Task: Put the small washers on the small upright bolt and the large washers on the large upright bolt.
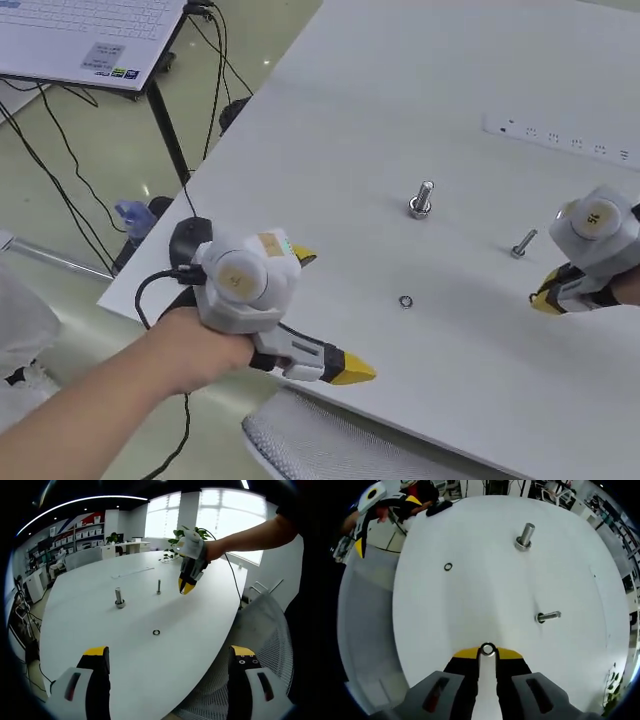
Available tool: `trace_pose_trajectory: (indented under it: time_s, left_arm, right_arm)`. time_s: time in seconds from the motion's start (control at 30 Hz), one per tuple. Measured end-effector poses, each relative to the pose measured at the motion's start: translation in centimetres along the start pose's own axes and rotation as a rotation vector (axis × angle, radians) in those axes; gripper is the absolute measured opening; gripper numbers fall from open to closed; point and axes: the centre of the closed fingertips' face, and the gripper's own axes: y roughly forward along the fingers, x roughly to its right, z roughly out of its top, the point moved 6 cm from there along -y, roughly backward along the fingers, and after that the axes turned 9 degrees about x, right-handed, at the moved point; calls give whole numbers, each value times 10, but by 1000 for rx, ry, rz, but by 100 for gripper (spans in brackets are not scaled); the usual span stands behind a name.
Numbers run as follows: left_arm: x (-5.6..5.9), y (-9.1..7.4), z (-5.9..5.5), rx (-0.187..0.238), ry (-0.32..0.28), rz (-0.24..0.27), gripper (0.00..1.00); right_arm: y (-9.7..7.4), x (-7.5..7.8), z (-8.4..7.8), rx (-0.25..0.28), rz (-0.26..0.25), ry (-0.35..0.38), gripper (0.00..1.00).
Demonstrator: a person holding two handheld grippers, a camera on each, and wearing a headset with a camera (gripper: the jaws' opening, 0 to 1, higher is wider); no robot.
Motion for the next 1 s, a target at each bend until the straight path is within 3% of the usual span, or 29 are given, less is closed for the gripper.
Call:
trace_pose_trajectory:
  time_s: [0.4,0.73,1.0]
  left_arm:
    - [-1,3,1,-1,-6,19,98]
    - [-2,4,0,-10,-6,13,98]
    - [-7,5,1,-7,-10,14,96]
  right_arm:
    - [-7,31,5,18,-25,28,12]
    - [-9,63,20,46,-57,44,12]
    - [-8,78,30,58,-75,39,12]
